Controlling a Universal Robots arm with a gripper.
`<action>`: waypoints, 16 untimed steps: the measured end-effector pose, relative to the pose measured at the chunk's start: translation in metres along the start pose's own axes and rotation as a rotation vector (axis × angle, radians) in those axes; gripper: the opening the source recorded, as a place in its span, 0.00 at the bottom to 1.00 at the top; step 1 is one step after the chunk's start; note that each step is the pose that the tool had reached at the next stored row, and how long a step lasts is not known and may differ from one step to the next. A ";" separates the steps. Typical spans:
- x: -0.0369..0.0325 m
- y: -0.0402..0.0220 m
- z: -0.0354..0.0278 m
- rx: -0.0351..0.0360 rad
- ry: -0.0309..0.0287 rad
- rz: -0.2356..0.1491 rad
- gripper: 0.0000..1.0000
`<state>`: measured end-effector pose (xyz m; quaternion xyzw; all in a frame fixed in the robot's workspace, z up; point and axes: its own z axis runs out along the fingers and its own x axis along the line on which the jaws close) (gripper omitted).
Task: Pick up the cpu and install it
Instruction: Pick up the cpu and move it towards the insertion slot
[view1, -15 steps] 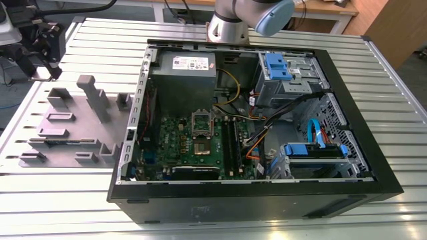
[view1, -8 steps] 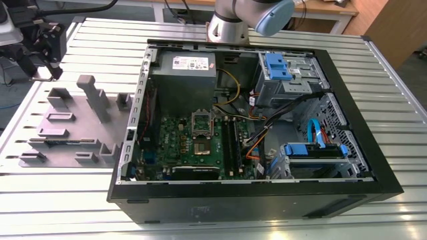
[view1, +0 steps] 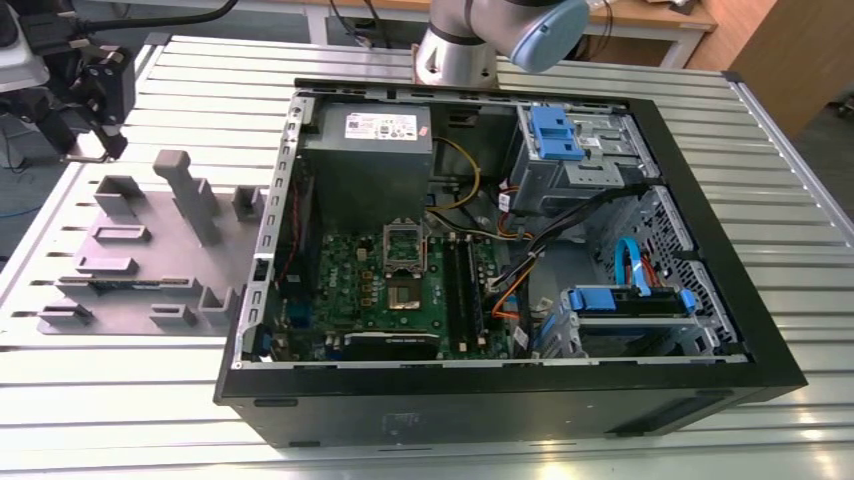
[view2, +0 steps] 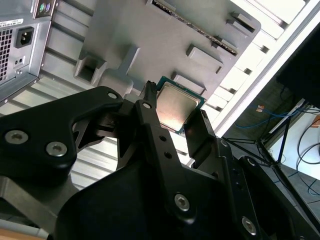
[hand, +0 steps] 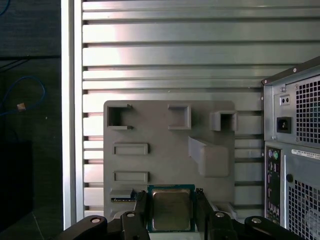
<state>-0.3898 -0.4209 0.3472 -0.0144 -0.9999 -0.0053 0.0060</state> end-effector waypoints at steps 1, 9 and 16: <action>-0.0002 0.0000 0.0000 0.0000 0.0000 0.000 0.47; -0.0038 0.0001 0.0000 -0.0001 0.0000 0.000 0.47; -0.0071 0.0002 -0.0001 -0.0002 0.0000 0.000 0.47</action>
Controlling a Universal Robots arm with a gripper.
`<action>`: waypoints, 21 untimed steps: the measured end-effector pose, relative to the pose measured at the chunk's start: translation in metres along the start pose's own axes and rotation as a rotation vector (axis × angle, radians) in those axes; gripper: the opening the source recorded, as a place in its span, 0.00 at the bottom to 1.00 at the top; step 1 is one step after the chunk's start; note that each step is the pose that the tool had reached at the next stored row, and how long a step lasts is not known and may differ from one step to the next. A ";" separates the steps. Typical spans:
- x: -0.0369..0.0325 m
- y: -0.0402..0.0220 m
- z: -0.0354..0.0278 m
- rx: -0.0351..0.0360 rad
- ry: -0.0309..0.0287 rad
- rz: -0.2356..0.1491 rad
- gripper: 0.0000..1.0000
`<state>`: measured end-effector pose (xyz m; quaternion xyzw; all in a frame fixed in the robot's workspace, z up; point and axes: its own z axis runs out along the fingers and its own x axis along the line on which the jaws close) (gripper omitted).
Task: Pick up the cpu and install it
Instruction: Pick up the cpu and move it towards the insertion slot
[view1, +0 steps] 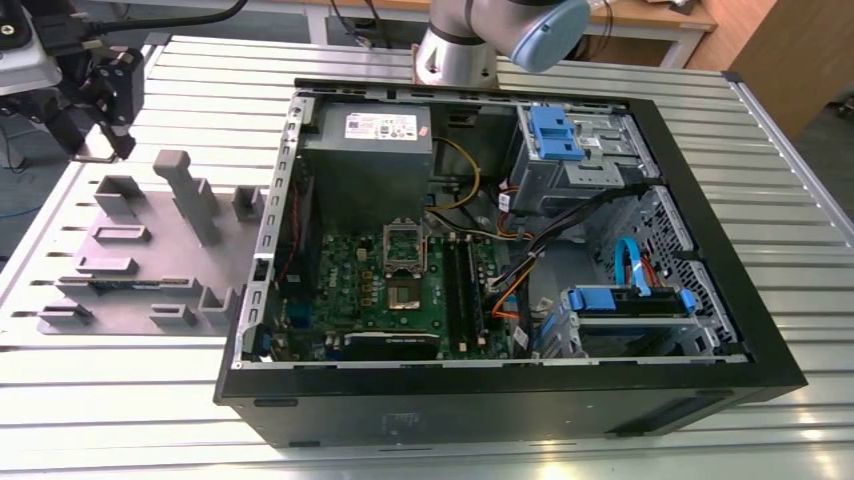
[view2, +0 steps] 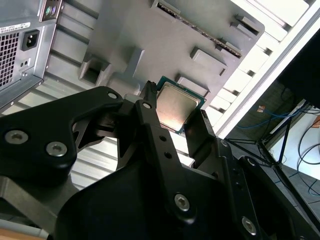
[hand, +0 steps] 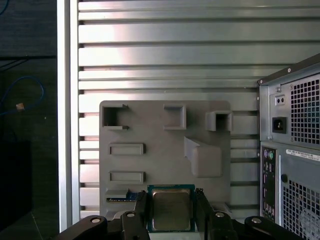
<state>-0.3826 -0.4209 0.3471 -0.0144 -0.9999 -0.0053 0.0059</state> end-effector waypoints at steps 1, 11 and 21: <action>0.0000 0.0000 0.0000 0.0000 -0.0001 0.000 0.47; -0.0015 0.0000 -0.0003 0.0001 0.0001 0.000 0.47; -0.0151 0.0004 -0.0003 0.0000 0.0000 0.000 0.47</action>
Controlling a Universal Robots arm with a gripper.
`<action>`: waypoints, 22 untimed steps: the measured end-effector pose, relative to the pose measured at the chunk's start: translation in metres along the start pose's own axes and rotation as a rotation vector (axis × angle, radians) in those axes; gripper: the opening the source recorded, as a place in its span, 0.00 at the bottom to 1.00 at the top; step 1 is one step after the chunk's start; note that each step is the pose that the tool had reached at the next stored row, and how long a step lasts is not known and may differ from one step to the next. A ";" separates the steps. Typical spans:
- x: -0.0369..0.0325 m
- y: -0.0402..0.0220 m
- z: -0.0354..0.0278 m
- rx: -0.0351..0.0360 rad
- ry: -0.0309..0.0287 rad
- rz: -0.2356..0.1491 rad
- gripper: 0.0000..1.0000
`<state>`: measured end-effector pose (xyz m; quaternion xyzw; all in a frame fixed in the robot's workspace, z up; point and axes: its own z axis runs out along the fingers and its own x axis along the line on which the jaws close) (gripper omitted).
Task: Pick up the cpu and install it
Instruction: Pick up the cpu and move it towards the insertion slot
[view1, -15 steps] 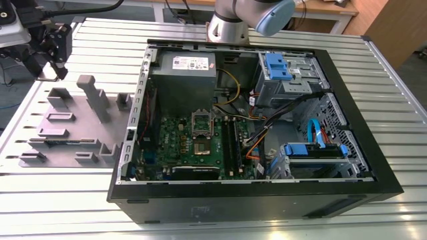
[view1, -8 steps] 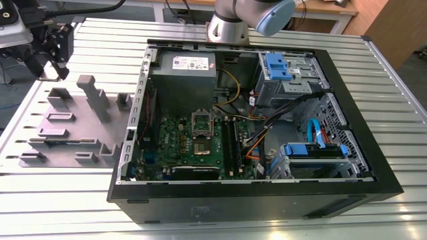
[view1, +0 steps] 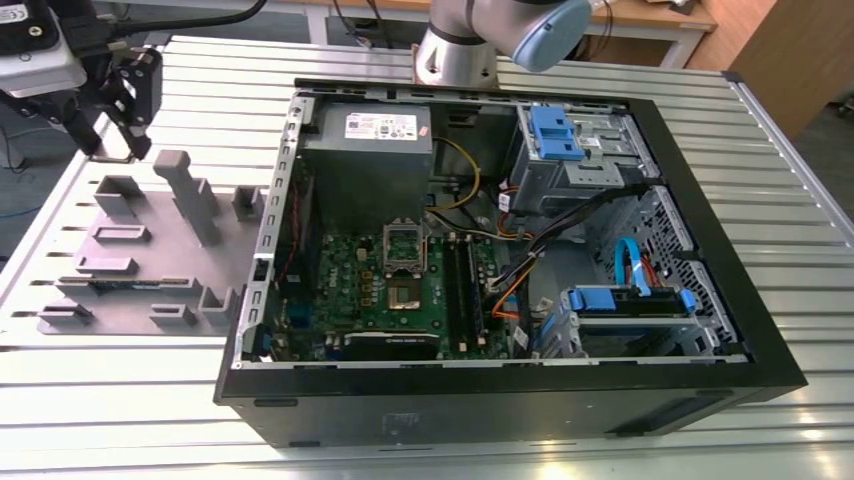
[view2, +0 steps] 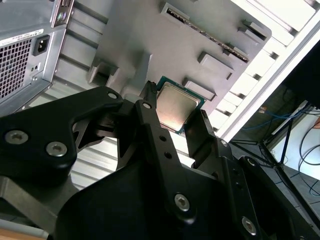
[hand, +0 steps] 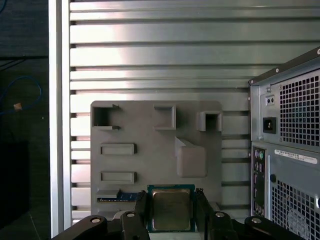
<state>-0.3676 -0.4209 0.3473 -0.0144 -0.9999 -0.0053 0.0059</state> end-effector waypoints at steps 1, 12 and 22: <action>-0.0002 0.0000 0.0000 0.0000 0.0000 0.000 0.47; -0.0017 0.0000 -0.0011 -0.0009 0.0002 0.000 0.47; -0.0052 0.0002 -0.0017 -0.0012 0.0002 0.000 0.47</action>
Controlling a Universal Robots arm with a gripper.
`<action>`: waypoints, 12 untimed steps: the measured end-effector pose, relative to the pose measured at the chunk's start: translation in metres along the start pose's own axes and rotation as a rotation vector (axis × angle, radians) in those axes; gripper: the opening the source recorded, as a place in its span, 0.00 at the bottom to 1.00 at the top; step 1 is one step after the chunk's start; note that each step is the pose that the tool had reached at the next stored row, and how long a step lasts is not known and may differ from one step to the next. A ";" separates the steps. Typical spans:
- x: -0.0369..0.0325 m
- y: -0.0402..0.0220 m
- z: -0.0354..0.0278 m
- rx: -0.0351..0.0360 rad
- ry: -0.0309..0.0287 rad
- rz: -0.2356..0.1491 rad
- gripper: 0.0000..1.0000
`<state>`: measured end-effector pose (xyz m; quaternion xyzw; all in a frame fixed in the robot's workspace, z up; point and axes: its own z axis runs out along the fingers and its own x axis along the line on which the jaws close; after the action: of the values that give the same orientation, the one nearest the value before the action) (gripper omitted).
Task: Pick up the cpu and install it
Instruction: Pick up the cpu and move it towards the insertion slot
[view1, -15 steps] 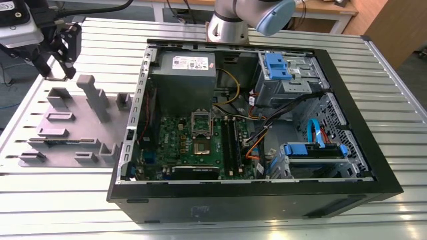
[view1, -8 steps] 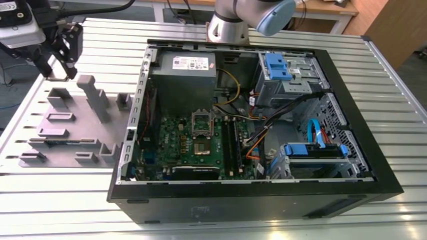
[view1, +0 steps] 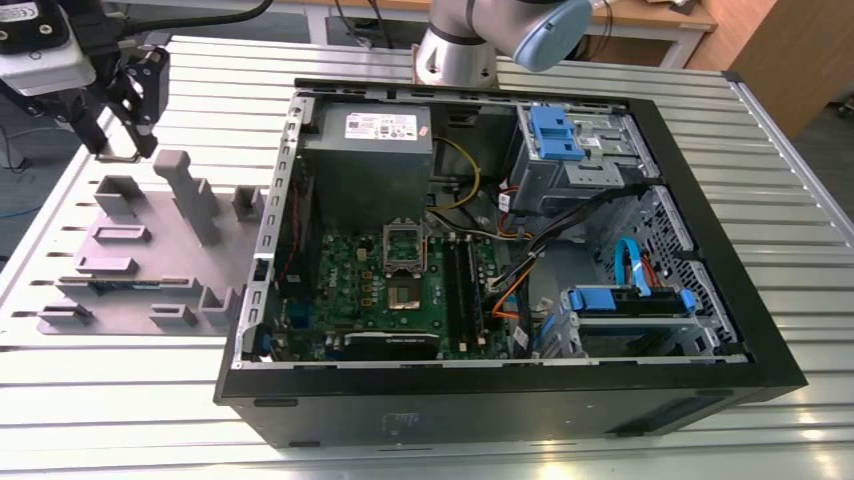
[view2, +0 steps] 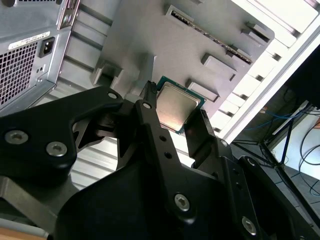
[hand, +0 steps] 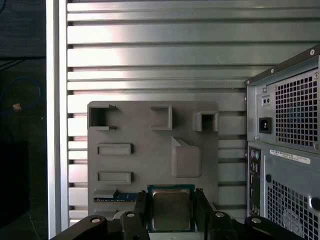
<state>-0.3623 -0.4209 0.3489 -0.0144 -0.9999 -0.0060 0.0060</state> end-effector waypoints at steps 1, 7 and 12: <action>0.0000 0.0000 -0.0003 -0.0002 -0.0002 0.000 0.47; -0.0015 0.0000 -0.0007 -0.0002 -0.0001 0.000 0.47; -0.0088 0.0003 -0.0007 -0.0003 -0.0002 0.000 0.47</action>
<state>-0.3535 -0.4209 0.3495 -0.0144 -0.9999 -0.0061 0.0059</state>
